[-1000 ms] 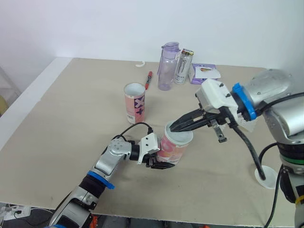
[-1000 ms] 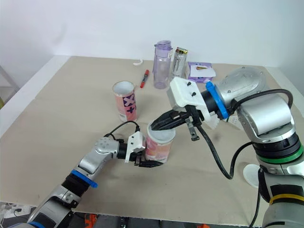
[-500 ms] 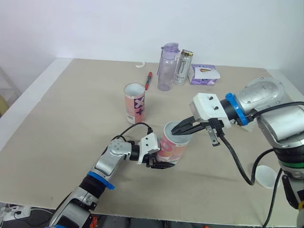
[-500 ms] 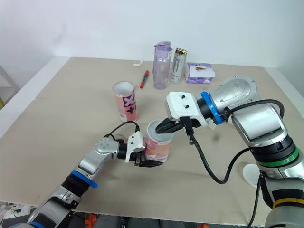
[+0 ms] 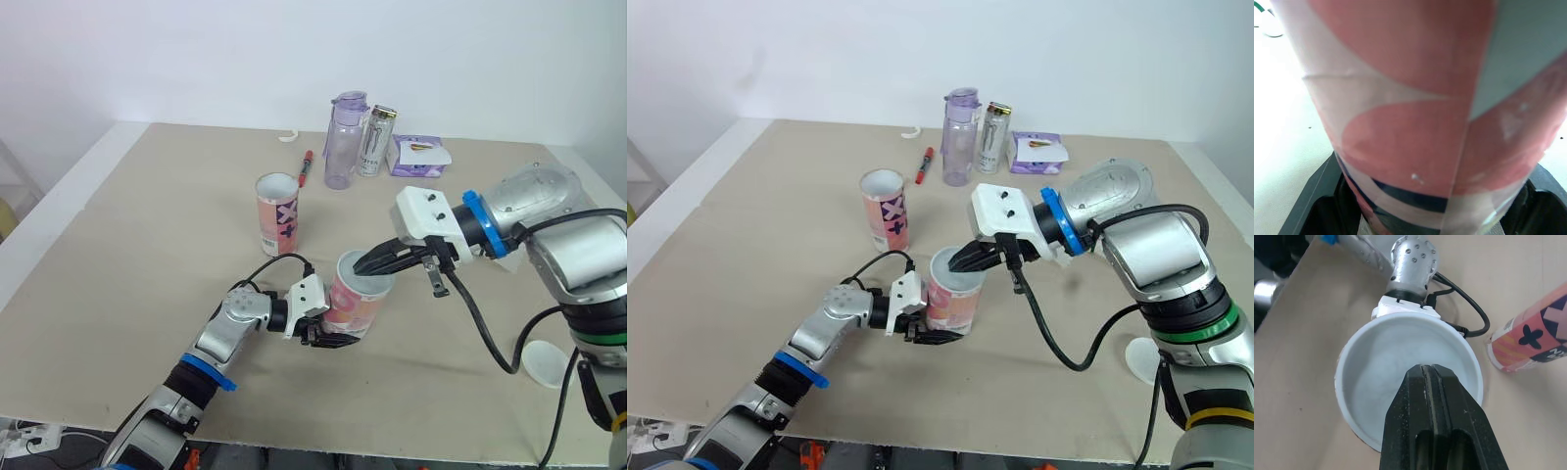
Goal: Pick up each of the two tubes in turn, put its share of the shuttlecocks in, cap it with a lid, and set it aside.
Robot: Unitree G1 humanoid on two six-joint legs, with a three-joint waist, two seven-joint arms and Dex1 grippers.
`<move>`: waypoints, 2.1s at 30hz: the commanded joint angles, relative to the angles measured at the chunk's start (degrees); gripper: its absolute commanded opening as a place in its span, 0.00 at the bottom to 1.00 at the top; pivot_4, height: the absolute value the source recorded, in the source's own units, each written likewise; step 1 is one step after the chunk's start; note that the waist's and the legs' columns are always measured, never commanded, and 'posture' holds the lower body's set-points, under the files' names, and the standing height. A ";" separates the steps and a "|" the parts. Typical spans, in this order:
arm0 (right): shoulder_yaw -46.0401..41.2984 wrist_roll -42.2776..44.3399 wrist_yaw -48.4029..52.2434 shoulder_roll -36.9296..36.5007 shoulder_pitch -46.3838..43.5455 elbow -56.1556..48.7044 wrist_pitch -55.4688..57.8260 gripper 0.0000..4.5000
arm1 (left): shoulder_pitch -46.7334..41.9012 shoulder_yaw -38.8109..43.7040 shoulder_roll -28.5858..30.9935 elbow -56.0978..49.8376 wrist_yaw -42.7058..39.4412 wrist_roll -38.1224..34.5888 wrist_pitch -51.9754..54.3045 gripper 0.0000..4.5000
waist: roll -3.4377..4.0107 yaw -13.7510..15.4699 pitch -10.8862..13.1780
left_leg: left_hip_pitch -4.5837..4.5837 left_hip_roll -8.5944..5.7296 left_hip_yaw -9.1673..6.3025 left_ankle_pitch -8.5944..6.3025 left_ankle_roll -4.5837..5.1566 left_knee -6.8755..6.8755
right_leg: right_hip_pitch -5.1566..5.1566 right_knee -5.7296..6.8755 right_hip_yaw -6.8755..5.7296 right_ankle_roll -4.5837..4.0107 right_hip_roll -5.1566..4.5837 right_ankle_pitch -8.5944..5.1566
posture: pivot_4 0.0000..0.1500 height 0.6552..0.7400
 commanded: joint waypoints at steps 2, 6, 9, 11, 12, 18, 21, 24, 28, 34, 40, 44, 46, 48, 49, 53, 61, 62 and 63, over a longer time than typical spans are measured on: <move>-14.00 7.69 -0.30 -3.12 1.50 4.85 2.29 0.01 | 1.43 0.26 0.86 2.24 1.65 1.50 -0.55 0.67 | 0.02 0.01 0.03 | -0.05 -0.02 0.01 0.00 0.00 -0.01 | -0.04 -0.01 0.00 -0.05 -0.02 0.03 | 1.00 1.00; -25.14 11.38 -3.21 -2.93 8.60 5.70 1.36 0.01 | 1.32 1.45 0.86 1.34 1.85 0.33 -0.14 0.67 | 0.01 0.05 0.04 | -0.33 -0.11 0.02 0.00 0.01 -0.02 | -0.05 -0.02 0.01 -0.10 -0.08 0.06 | 1.00 1.00; -32.15 11.63 -4.36 -1.12 20.10 3.25 -1.82 0.01 | 1.36 1.53 1.47 0.10 0.73 -0.38 -0.03 0.67 | -0.01 0.01 0.07 | -0.37 -0.13 0.03 0.00 0.01 -0.06 | -0.04 -0.06 -0.07 -0.08 -0.01 0.03 | 1.00 1.00; -34.47 12.13 -5.16 -0.20 26.53 1.54 -3.38 0.00 | 1.47 1.51 1.87 -0.83 -0.33 -1.07 0.03 0.76 | -0.06 -0.01 0.09 | -0.35 -0.10 -0.03 0.01 0.01 -0.13 | 0.00 -0.06 -0.09 -0.05 0.19 0.00 | 1.00 1.00; -34.96 11.86 -5.37 0.26 29.18 0.87 -4.60 0.00 | 1.51 1.53 2.00 -1.09 -0.57 -1.16 -0.56 0.85 | -0.06 0.00 0.09 | -0.33 -0.06 -0.04 0.01 0.01 -0.12 | 0.00 -0.06 -0.08 -0.03 0.24 -0.03 | 1.00 1.00; -33.56 10.22 -6.34 2.44 41.70 -2.12 -11.33 0.48 | 1.30 1.30 3.12 -3.27 -2.42 -2.08 -1.22 1.00 | 0.31 -0.59 0.19 | -0.33 -0.02 -0.08 0.00 0.01 -0.24 | -0.06 -0.02 0.18 0.31 0.53 -0.25 | 1.00 1.00; -31.13 9.08 -7.25 4.38 44.74 -1.57 -13.99 0.70 | 1.05 1.77 4.55 -5.18 -3.47 -2.59 -1.36 1.00 | 0.20 -0.59 0.25 | -0.32 0.06 -0.14 0.00 0.01 -0.23 | -0.06 -0.02 0.21 0.28 0.66 -0.24 | 1.00 1.00; -27.12 7.06 -8.62 7.15 46.80 -1.03 -17.61 0.93 | 1.21 2.98 6.90 -8.21 -4.26 -3.57 -0.11 1.00 | 0.20 -0.70 0.27 | -0.32 0.11 -0.11 0.00 0.01 -0.23 | -0.09 -0.02 0.23 0.26 0.70 -0.23 | 1.00 1.00; -23.50 5.40 -11.96 10.99 47.01 -0.49 -20.59 0.97 | 2.52 4.44 9.88 -11.56 -4.30 -4.29 0.85 1.00 | 0.11 -0.77 0.35 | -0.33 0.13 -0.11 0.00 0.01 -0.24 | -0.09 -0.02 0.24 0.25 0.71 -0.24 | 1.00 1.00; -18.76 2.76 -16.29 15.24 45.95 0.61 -23.86 0.97 | 5.92 6.37 12.81 -16.50 -3.11 -5.43 2.57 1.00 | 0.03 -0.86 0.44 | -0.35 0.10 -0.09 0.00 0.00 -0.23 | -0.08 -0.02 0.25 0.27 0.64 -0.24 | 1.00 1.00; -15.18 1.83 -18.40 17.42 45.73 0.50 -25.56 0.97 | 9.83 10.45 15.25 -22.70 -2.53 -10.71 6.66 1.00 | 0.01 -1.26 0.46 | -0.34 0.15 -0.11 0.00 0.00 -0.25 | -0.09 0.01 0.23 0.24 0.67 -0.25 | 1.00 1.00; -12.81 1.26 -19.73 19.22 44.81 0.93 -26.53 0.97 | 12.33 12.55 17.30 -26.13 -3.06 -14.58 10.64 1.00 | 0.00 -1.49 0.46 | -0.30 0.17 -0.06 0.00 0.00 -0.22 | -0.07 0.01 0.24 0.22 0.66 -0.23 | 1.00 1.00; -11.82 0.86 -20.21 19.93 44.24 1.41 -26.85 0.97 | 13.28 12.68 18.26 -27.42 -3.43 -15.26 11.53 1.00 | 0.00 -1.60 0.46 | -0.30 0.20 -0.06 0.00 0.00 -0.23 | -0.08 0.02 0.23 0.21 0.67 -0.22 | 1.00 1.00; -11.07 0.33 -20.41 20.36 43.77 2.08 -27.45 0.97 | 13.78 12.59 18.84 -28.22 -3.39 -15.68 12.09 1.00 | 0.00 -1.60 0.46 | -0.29 0.22 -0.06 0.00 0.00 -0.23 | -0.09 0.02 0.23 0.19 0.69 -0.22 | 1.00 1.00; -10.58 -0.03 -20.54 20.59 43.42 2.63 -27.87 0.97 | 14.02 12.52 19.05 -28.57 -3.33 -15.81 12.26 1.00 | 0.00 -1.58 0.46 | -0.29 0.22 -0.06 0.00 0.00 -0.23 | -0.09 0.02 0.23 0.18 0.69 -0.22 | 1.00 1.00; -9.05 -1.14 -21.48 22.14 41.72 4.89 -28.91 0.97 | 14.79 12.41 19.51 -29.69 -3.14 -16.00 12.82 1.00 | -0.02 -1.59 0.46 | -0.29 0.20 -0.03 0.00 0.00 -0.21 | -0.08 0.02 0.24 0.19 0.67 -0.21 | 1.00 1.00; -6.56 -3.02 -22.26 24.33 38.84 8.79 -31.14 0.97 | 15.70 12.25 20.30 -30.53 -2.78 -16.00 12.94 1.00 | -0.02 -1.60 0.47 | -0.27 0.23 -0.04 0.00 0.00 -0.23 | -0.09 0.05 0.24 0.15 0.72 -0.21 | 1.00 1.00; -6.44 -3.08 -22.21 24.43 38.57 9.14 -31.33 0.97 | 15.75 12.17 20.37 -30.52 -2.72 -15.95 12.86 1.00 | -0.03 -1.61 0.47 | -0.27 0.23 -0.03 0.00 0.00 -0.22 | -0.09 0.05 0.24 0.15 0.72 -0.20 | 1.00 1.00; -6.19 -3.20 -22.11 24.58 38.19 9.60 -31.57 0.97 | 15.82 12.14 20.46 -30.61 -2.66 -15.98 12.87 1.00 | -0.03 -1.61 0.47 | -0.27 0.23 -0.03 0.00 0.00 -0.22 | -0.09 0.05 0.24 0.15 0.72 -0.20 | 1.00 1.00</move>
